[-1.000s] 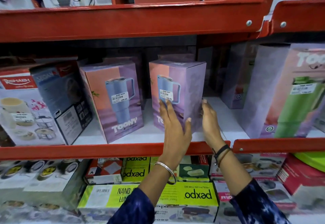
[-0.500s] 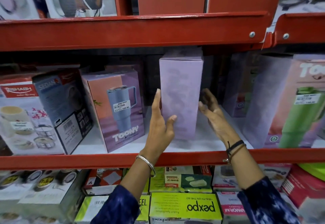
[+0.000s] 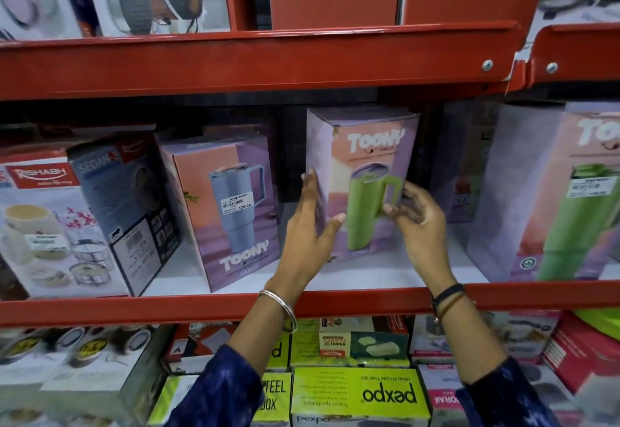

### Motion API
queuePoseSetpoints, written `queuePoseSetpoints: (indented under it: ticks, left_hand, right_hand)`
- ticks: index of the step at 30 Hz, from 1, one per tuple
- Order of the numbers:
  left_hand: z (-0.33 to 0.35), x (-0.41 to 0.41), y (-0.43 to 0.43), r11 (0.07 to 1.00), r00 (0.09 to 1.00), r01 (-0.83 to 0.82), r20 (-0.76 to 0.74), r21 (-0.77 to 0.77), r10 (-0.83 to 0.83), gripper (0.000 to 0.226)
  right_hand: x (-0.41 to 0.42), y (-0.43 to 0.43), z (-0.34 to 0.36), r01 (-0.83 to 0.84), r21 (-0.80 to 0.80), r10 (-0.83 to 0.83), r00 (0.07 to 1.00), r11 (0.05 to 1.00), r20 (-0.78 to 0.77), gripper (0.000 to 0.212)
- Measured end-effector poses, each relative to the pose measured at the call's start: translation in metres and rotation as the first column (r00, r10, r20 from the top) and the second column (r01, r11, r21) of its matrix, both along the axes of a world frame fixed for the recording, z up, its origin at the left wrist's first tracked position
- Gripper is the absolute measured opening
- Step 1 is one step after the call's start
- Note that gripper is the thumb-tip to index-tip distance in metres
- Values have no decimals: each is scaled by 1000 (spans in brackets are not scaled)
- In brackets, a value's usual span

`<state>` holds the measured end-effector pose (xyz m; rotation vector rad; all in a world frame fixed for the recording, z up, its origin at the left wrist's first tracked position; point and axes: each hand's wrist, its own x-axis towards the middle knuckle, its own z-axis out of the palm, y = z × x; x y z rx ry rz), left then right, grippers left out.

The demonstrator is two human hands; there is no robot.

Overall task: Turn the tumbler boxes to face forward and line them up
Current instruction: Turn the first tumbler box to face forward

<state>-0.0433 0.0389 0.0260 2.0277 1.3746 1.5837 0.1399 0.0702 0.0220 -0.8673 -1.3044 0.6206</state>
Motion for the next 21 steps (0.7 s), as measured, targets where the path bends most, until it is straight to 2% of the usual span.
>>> queuePoseSetpoints:
  ticks: [5, 21]
  left_hand:
    - [-3, -9, 5, 995, 998, -57, -14, -81, 56, 80]
    - [-11, -16, 3, 995, 1000, -20, -25, -102, 18, 71]
  right_hand:
    - [-5, -8, -7, 102, 4, -102, 995, 995, 4, 38]
    - [-19, -28, -19, 219, -10, -217, 973, 976, 83, 30]
